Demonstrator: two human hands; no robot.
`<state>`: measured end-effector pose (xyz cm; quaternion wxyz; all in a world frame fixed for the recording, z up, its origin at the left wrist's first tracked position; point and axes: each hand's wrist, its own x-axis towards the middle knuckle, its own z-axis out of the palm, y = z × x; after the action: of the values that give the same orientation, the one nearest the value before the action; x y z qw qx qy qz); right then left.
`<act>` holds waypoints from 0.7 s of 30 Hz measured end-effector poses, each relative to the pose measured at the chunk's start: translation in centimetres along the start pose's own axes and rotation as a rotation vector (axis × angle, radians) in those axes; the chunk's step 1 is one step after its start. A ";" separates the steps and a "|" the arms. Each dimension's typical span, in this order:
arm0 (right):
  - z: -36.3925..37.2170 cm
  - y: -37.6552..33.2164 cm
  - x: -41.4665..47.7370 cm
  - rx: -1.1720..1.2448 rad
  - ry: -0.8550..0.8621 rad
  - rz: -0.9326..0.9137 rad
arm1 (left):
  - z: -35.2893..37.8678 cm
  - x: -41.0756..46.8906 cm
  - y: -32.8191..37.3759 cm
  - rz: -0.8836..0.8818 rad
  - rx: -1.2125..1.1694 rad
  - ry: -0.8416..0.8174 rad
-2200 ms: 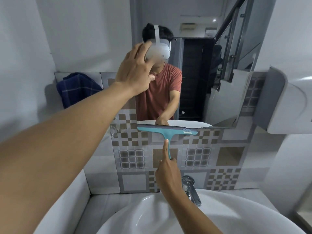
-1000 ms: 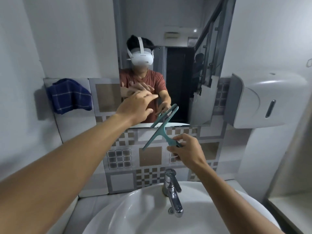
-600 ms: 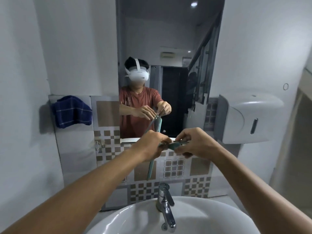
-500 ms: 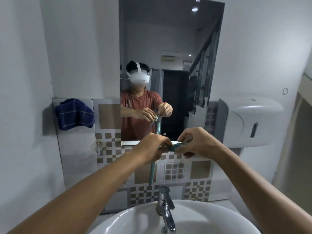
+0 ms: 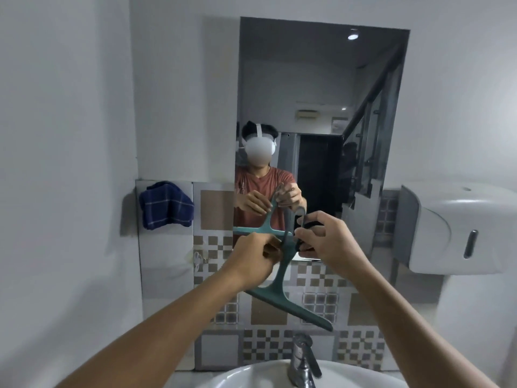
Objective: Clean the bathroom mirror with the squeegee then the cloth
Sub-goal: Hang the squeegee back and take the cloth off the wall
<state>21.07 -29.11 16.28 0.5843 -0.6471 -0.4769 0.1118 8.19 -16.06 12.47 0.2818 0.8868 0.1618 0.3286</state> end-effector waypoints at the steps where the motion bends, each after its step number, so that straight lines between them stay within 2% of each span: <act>1: 0.7 0.0 0.2 0.000 -0.010 -0.012 | -0.5 -0.2 -0.2 -0.011 -0.020 0.031; 8: 5.6 1.2 1.5 -0.069 -0.058 -0.120 | -3.1 -1.4 -2.6 -0.072 -0.089 0.212; 12: 8.5 2.0 2.2 -0.016 -0.100 -0.113 | -4.4 -2.3 -4.2 -0.089 -0.040 0.201; 21: 14.6 5.2 3.8 -0.176 -0.299 -0.089 | -5.4 -4.2 -10.3 -0.124 0.008 0.218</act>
<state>15.36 -16.05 9.06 0.4523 -0.6502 -0.5945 0.1386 0.43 -7.82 7.56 0.2789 0.8351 0.2474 0.4044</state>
